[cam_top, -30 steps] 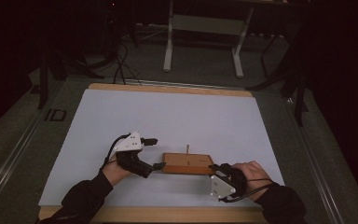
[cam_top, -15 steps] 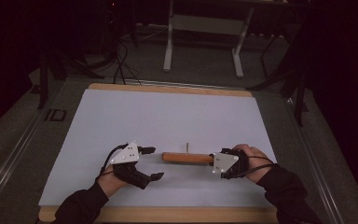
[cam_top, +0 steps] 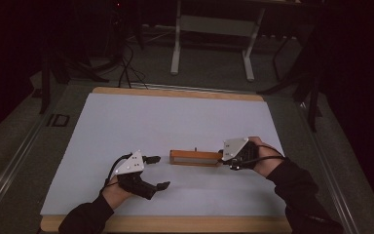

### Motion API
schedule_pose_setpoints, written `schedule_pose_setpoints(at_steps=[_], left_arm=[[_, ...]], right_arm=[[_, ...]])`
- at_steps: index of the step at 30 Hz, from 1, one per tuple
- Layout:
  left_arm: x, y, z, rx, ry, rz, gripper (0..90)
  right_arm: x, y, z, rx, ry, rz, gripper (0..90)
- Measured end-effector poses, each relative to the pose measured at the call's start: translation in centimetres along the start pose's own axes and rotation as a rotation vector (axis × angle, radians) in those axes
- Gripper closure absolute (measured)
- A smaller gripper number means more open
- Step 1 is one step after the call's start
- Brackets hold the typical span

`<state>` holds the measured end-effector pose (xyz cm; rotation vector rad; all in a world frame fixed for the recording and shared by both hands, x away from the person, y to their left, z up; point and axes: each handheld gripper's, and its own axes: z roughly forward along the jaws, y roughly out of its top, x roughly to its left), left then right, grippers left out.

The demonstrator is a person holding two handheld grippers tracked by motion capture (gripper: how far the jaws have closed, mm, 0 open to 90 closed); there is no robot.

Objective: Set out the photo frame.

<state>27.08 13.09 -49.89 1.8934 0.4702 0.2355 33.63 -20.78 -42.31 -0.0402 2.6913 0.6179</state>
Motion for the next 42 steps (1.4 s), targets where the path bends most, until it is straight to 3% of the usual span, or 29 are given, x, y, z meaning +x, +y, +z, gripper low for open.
schedule_pose_setpoints(at_steps=[16,25,37,42], left_arm=[[0.5,-0.7,0.2,-0.002,0.015,-0.013,10.1],[0.7,-1.0,0.3,0.000,0.036,0.004,10.1],[1.0,-1.4,0.2,-0.006,0.058,-0.006,10.1],[1.2,-1.5,0.2,-0.008,0.059,-0.010,10.1]], right_arm=[[-4.0,-0.1,1.4,0.001,0.057,0.117,65.1],[-5.5,-0.1,2.1,-0.007,0.071,0.166,63.8],[-7.3,-0.5,3.4,-0.024,0.069,0.246,61.8],[-7.9,-0.6,3.8,-0.021,0.080,0.254,60.9]])
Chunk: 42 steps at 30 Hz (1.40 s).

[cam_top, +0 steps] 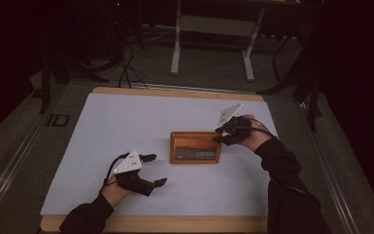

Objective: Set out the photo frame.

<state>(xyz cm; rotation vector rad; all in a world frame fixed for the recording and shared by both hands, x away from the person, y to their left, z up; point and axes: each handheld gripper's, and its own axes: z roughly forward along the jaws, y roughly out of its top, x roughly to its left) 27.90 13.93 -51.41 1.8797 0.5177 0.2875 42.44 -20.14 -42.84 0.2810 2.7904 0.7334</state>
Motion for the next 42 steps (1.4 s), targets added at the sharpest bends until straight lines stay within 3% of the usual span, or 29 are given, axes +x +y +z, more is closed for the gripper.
schedule_pose_setpoints(at_steps=[8,10,12,14,19,20,28,30,36,42], left_arm=[[0.0,-0.1,0.0,0.002,-0.005,-0.003,10.1],[0.0,-0.1,0.0,0.004,-0.003,-0.001,10.1],[0.0,-0.1,0.0,0.002,-0.006,-0.005,10.1],[0.0,-0.1,0.0,0.003,-0.004,-0.002,10.1],[-0.1,-0.1,0.1,0.002,-0.005,-0.002,10.1],[-0.1,-0.1,0.0,0.004,-0.004,0.001,10.1],[-0.1,-0.1,-0.1,-0.004,-0.002,-0.002,10.1],[-0.1,-0.1,-0.1,-0.004,-0.001,0.001,10.1],[-0.3,-0.2,-0.1,-0.001,0.001,0.006,10.1],[-0.2,-0.2,-0.2,-0.004,0.002,0.005,10.1]], right_arm=[[0.1,0.2,0.1,0.015,-0.016,-0.002,59.5],[0.4,0.2,0.1,0.030,-0.029,0.018,56.7],[0.7,0.3,-0.1,0.018,-0.052,0.015,48.1],[0.8,0.3,-0.3,0.009,-0.059,0.024,46.3],[1.0,0.0,-1.2,-0.038,-0.093,0.061,34.0],[1.2,-0.2,-1.5,-0.068,-0.095,0.077,28.6],[2.2,-1.6,-2.0,-0.138,-0.093,0.133,15.0],[2.7,-2.3,-2.2,-0.182,-0.117,0.146,14.0],[3.6,-3.5,-2.4,-0.254,-0.124,0.208,13.9],[4.9,-4.7,-2.3,-0.293,-0.139,0.242,14.1]])
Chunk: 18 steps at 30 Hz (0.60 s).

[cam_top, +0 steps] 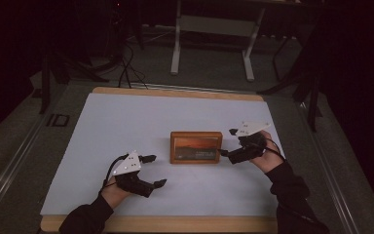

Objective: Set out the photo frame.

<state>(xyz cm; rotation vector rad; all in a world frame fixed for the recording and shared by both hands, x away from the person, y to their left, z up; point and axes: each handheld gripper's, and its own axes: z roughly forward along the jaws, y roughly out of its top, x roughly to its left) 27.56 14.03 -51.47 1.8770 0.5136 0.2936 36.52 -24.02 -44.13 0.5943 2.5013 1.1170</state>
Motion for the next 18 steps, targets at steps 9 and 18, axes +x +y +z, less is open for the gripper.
schedule_pose_setpoints(at_steps=[9,18], left_arm=[[-0.1,0.0,-0.1,-0.001,-0.002,-0.003,10.1],[0.0,0.0,-0.2,-0.005,0.000,-0.007,10.1]], right_arm=[[2.0,-3.2,-0.6,-0.064,0.028,0.078,14.4],[3.9,-6.1,-0.3,-0.053,0.074,0.120,15.8]])
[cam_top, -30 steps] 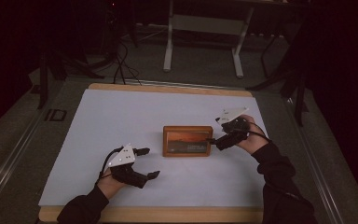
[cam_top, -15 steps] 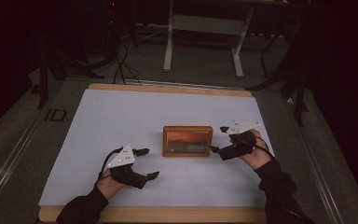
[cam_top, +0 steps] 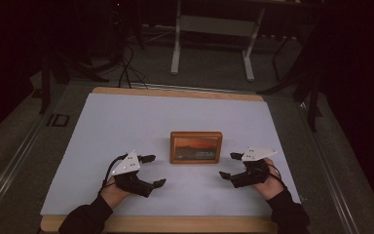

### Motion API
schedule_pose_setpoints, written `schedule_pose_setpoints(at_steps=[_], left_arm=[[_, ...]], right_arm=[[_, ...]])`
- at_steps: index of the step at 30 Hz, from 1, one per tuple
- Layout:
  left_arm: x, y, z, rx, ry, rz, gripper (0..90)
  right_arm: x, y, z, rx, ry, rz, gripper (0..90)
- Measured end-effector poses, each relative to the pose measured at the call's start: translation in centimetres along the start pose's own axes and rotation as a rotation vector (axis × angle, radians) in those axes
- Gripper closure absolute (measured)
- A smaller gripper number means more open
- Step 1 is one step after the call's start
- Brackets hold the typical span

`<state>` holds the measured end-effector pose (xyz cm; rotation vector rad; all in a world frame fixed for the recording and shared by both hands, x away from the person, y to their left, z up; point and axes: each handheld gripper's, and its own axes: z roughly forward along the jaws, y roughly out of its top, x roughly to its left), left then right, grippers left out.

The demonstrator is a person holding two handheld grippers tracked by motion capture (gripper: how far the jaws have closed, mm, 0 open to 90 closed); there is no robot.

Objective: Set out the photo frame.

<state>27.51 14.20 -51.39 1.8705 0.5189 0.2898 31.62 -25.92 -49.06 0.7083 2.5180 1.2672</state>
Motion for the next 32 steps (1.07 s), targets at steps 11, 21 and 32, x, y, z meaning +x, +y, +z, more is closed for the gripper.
schedule_pose_setpoints(at_steps=[11,21,32], left_arm=[[-0.1,0.0,0.0,0.003,-0.003,0.002,10.1],[-0.3,0.0,0.1,0.006,-0.011,0.008,10.1],[-0.4,-0.1,0.2,0.013,-0.013,0.017,10.1]], right_arm=[[1.1,-2.5,-0.7,-0.038,0.009,0.033,15.0],[1.2,-4.5,-0.8,-0.010,0.016,0.059,14.2],[1.4,-5.0,-0.4,0.013,0.025,0.059,14.2]])
